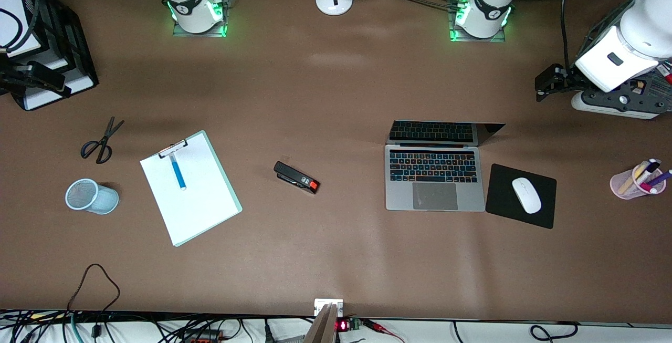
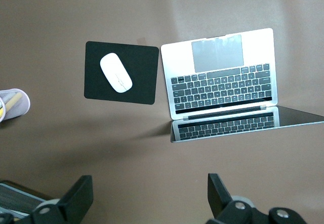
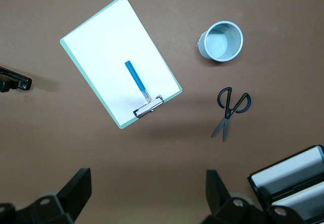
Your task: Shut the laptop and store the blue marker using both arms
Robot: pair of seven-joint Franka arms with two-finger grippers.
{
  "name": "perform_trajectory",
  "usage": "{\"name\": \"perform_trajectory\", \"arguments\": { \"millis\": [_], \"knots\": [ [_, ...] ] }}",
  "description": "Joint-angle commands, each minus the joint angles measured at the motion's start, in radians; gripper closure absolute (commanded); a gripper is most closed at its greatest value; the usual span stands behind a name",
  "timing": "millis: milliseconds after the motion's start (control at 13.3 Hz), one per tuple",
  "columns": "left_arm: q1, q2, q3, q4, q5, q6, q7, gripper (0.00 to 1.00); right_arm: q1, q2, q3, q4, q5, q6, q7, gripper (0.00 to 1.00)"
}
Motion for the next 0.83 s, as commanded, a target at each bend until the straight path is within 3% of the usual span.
{"name": "perform_trajectory", "arguments": {
  "millis": [0, 302, 754],
  "knots": [
    [0.002, 0.015, -0.003, 0.036, 0.018, -0.026, -0.006, 0.0, 0.001, -0.019, 0.006, -0.005, -0.014, -0.034, -0.002, 0.0],
    [0.002, 0.015, -0.003, 0.036, 0.018, -0.026, -0.009, 0.0, 0.001, -0.001, 0.006, -0.005, -0.014, -0.028, -0.001, 0.0],
    [-0.004, 0.018, -0.003, 0.036, 0.018, -0.026, -0.007, 0.0, 0.001, 0.126, 0.004, -0.007, -0.002, 0.06, 0.0, 0.0]
  ]
}}
